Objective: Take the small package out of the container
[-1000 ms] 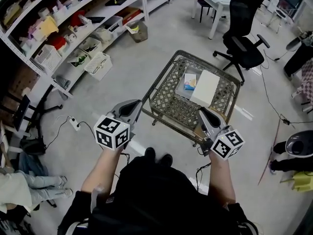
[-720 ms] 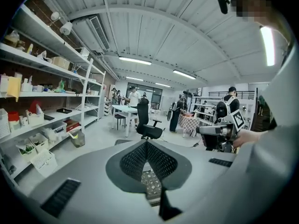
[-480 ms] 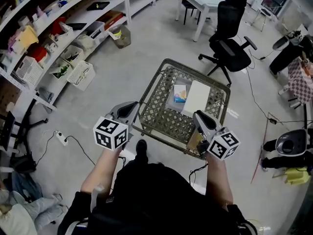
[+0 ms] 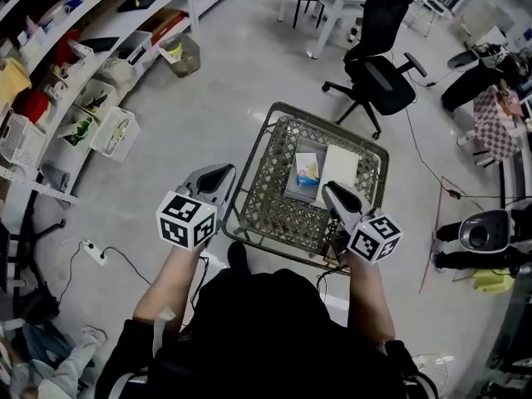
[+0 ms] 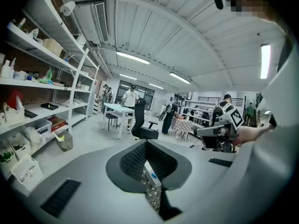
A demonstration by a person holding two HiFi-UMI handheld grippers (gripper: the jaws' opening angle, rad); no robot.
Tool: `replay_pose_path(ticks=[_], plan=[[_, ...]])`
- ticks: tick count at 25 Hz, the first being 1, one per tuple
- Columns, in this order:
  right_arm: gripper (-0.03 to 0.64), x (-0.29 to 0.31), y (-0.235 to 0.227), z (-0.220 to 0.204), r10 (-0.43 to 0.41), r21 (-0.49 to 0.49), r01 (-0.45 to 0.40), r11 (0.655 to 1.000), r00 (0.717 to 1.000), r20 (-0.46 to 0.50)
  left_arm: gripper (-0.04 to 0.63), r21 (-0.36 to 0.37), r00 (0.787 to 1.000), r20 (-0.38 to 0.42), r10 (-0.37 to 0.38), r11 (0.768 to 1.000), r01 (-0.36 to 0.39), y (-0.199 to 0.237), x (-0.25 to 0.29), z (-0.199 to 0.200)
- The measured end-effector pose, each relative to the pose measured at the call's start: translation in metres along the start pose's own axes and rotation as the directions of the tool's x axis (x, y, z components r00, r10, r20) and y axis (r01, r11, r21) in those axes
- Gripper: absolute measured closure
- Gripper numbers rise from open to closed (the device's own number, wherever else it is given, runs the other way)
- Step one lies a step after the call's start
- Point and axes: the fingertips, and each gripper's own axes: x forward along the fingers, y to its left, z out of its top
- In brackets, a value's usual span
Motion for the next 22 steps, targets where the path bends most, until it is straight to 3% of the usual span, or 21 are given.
replay_pose_path(ticks=[10,18,22], plan=[[0.548,0.027,-0.045,-0.026,-0.104,0.0,0.105,0.994,0.988,-0.118,0.597,-0.028,0.992,-0.068,-0.104,0.994,0.103,0.012,0.055,-0.011],[0.528,0.066,-0.087,-0.058,-0.068,-0.052,0.057,0.997,0.968,-0.24,0.597,-0.028,0.987,-0.129,-0.1,0.995,0.097,0.007,0.088,-0.018],[0.515,0.091,-0.117,-0.073,-0.06,-0.109,0.026,0.994,0.944,-0.324,0.597,-0.042,0.982,-0.163,-0.094,0.995,0.088,0.009,0.108,-0.024]])
